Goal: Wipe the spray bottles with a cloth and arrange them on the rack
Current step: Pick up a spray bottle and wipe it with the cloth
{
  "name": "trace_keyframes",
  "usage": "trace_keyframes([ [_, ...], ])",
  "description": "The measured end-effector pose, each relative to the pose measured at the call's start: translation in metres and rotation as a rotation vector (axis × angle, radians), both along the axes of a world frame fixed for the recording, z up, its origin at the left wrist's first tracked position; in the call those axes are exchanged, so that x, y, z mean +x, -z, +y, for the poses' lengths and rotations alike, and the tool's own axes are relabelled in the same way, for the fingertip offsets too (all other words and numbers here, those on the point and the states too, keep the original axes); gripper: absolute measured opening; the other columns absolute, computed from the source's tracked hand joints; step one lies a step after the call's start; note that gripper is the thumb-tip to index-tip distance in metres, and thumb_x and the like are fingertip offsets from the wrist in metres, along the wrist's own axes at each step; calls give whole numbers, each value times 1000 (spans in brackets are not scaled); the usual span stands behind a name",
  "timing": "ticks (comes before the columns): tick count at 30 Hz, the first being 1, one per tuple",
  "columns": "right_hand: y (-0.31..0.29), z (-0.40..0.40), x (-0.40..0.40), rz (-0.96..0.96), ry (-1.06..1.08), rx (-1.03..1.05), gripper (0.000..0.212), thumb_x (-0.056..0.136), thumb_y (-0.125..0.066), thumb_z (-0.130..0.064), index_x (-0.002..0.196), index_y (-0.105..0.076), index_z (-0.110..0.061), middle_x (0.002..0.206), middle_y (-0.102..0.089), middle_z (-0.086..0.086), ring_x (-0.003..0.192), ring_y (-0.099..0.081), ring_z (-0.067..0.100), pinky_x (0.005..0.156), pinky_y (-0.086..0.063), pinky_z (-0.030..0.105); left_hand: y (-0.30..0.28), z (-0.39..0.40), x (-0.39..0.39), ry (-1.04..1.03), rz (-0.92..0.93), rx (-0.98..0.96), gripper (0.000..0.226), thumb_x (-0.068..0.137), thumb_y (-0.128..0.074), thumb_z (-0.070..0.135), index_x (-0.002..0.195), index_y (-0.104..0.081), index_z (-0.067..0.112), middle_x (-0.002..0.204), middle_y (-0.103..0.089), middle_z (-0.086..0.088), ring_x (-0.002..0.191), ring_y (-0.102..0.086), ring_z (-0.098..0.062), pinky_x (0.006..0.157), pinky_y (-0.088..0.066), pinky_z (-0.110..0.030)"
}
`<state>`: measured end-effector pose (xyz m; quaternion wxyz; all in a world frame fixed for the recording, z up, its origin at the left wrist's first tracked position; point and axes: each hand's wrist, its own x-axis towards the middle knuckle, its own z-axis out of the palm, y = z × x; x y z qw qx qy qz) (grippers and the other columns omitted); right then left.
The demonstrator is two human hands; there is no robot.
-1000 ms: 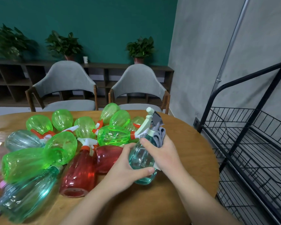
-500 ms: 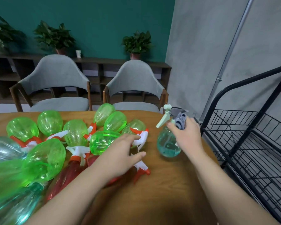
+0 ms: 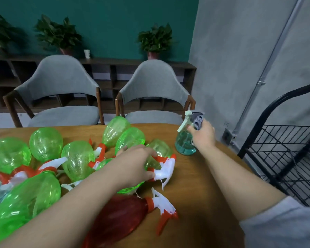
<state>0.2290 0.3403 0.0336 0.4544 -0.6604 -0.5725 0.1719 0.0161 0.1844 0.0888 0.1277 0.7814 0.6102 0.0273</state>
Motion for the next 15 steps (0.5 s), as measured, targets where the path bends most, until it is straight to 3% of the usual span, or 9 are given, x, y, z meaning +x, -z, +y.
trace_keyframes([
  [6,7,42,-23,-48,-13,7,38,81,-63,-48,107,-61,-22,103,-64,2,100,-60,30,80,-54,50,-8,13,-2,54,-6,-131,54,86,-69,44,135,-48,34,133,-52,10,122,-53,-17,103,-35,-27],
  [11,6,72,-40,-129,-49,53,36,84,-65,-44,110,-61,-18,108,-65,5,104,-58,30,86,-51,46,-14,24,-5,91,-1,-277,46,82,-74,43,121,-52,33,118,-55,16,99,-64,-18,81,-52,-29],
  [15,8,92,-50,-127,-53,33,37,84,-64,-49,104,-62,-18,104,-65,6,100,-58,31,82,-52,44,-18,32,-5,145,69,-264,47,81,-73,48,121,-52,36,123,-56,13,105,-56,-14,90,-48,-29],
])
